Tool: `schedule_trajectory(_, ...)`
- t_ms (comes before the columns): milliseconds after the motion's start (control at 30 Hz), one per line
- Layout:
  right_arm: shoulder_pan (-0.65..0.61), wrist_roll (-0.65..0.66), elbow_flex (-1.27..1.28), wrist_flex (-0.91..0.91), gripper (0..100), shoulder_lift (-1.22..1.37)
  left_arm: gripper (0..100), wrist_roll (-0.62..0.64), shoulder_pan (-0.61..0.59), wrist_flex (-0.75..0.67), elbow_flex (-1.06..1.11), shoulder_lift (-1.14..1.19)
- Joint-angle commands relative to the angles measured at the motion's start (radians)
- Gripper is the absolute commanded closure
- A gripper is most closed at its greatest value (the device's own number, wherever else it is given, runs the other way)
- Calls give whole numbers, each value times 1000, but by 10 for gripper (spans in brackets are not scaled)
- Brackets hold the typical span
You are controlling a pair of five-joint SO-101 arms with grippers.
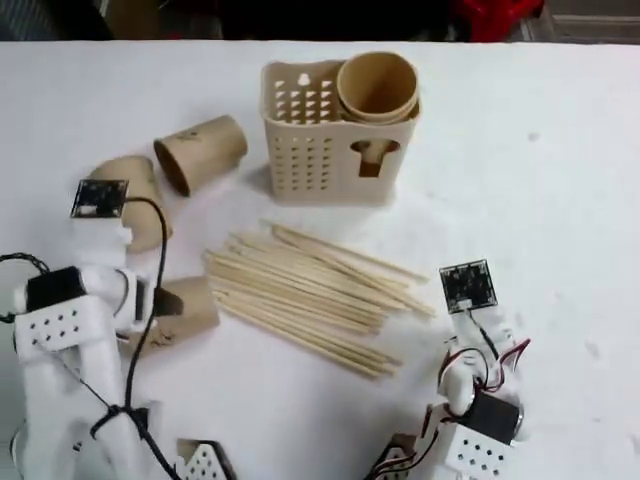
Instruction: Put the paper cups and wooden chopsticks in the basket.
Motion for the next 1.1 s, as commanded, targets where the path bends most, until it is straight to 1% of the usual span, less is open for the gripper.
schedule_trajectory(0, 7, 9, 8, -15, 978, -8, 683, 18, 47, -97, 46, -13)
schedule_trajectory(100, 7, 9, 8, -15, 978, -8, 683, 18, 53, -115, 20, -19)
schedule_trajectory(233, 7, 9, 8, -15, 978, -8, 683, 20, 110, -74, -74, -13)
schedule_trajectory(333, 7, 9, 8, -15, 978, -8, 683, 25, 186, -37, -126, -13)
schedule_trajectory(433, 7, 9, 8, -15, 978, -8, 683, 80, 266, -34, -146, -13)
schedule_trajectory(633, 7, 9, 8, -15, 978, -8, 688, 140, 446, -32, -172, -13)
schedule_trajectory(700, 7, 9, 8, -15, 978, -8, 725, 149, 495, -38, -172, -13)
schedule_trajectory(767, 7, 9, 8, -15, 978, -8, 792, 147, 535, -46, -172, -13)
schedule_trajectory(933, 7, 9, 8, -15, 978, -8, 971, 143, 550, -74, -164, -13)
schedule_trajectory(967, 7, 9, 8, -15, 978, -8, 984, 143, 550, -74, -164, -13)
schedule_trajectory(1000, 7, 9, 8, -15, 978, -8, 975, 133, 550, -71, -164, -13)
schedule_trajectory(1067, 7, 9, 8, -15, 978, -8, 980, 81, 550, -66, -167, -13)
